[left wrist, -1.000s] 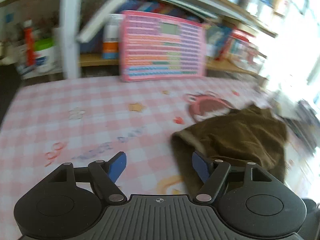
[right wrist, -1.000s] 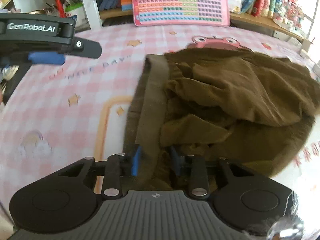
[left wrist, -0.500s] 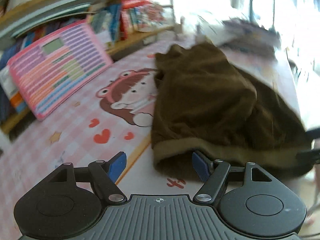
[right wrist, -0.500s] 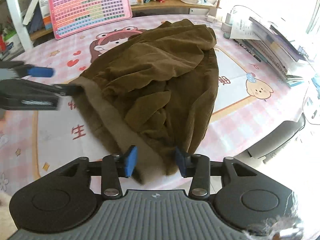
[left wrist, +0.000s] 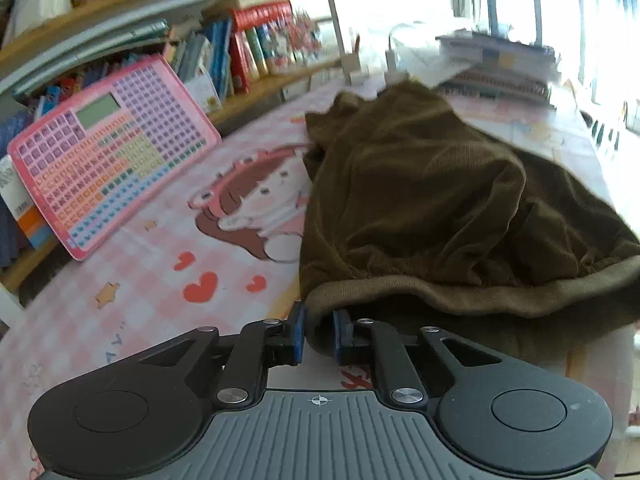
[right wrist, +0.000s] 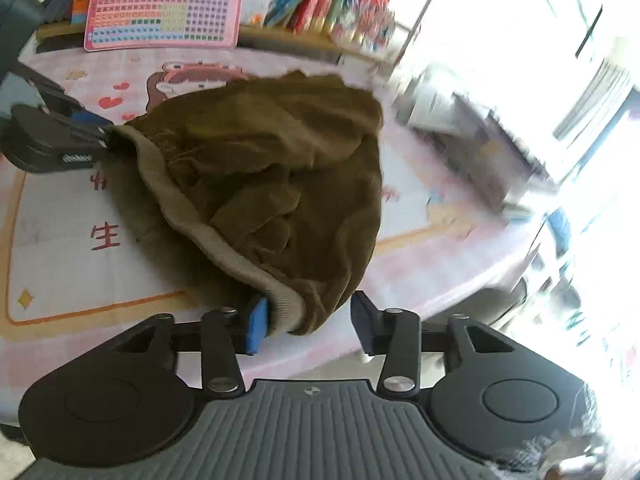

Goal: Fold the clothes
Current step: 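Grasp the waistband with the left tool while the right tool holds another waistband point, then lift the garment by its waistband with both tools and shake it out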

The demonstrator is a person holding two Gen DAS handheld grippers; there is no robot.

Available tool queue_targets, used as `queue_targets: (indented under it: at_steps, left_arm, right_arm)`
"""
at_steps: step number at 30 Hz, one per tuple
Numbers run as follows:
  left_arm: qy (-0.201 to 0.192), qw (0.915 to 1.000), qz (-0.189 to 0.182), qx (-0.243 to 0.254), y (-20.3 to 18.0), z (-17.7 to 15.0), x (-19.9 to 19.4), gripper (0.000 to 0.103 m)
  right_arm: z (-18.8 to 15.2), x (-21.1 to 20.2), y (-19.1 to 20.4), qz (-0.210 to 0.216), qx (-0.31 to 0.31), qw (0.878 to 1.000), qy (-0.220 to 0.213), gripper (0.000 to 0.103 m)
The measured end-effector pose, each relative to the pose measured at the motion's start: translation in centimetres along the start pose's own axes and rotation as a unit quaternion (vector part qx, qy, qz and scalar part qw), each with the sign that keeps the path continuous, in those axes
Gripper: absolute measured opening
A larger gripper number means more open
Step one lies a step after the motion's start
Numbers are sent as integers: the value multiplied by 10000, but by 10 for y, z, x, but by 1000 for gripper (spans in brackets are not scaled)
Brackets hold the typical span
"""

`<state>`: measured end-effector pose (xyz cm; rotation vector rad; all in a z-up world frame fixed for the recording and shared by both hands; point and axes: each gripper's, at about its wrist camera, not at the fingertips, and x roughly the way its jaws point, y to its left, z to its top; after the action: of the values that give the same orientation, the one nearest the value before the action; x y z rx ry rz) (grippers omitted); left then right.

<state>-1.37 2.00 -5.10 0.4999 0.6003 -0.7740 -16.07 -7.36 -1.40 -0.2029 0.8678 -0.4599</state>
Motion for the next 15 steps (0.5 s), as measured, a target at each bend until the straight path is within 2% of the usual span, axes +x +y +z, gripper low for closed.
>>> queue_targets:
  at_steps: [3, 7, 10, 12, 14, 15]
  left_arm:
    - [-5, 10000, -31, -5, 1, 0, -2, 13]
    - [90, 9999, 44, 10, -3, 3, 7, 16]
    - [163, 9998, 113, 25, -7, 4, 15, 18]
    - [219, 9997, 104, -27, -7, 4, 21, 14]
    - [163, 9990, -34, -409, 4, 5, 18, 5]
    - [134, 9980, -105, -604, 10, 5, 17, 6]
  right_arm:
    - [-1, 3, 8, 156, -229, 9996, -28, 21]
    - [-3, 10, 21, 150, -705, 9974, 17, 20]
    - [-6, 22, 27, 109, -912, 9954, 260, 21]
    - [-7, 24, 27, 116, -906, 9954, 288, 19]
    - [-4, 21, 21, 183, -869, 9957, 264, 11]
    - [2, 16, 17, 245, -864, 9958, 188, 8]
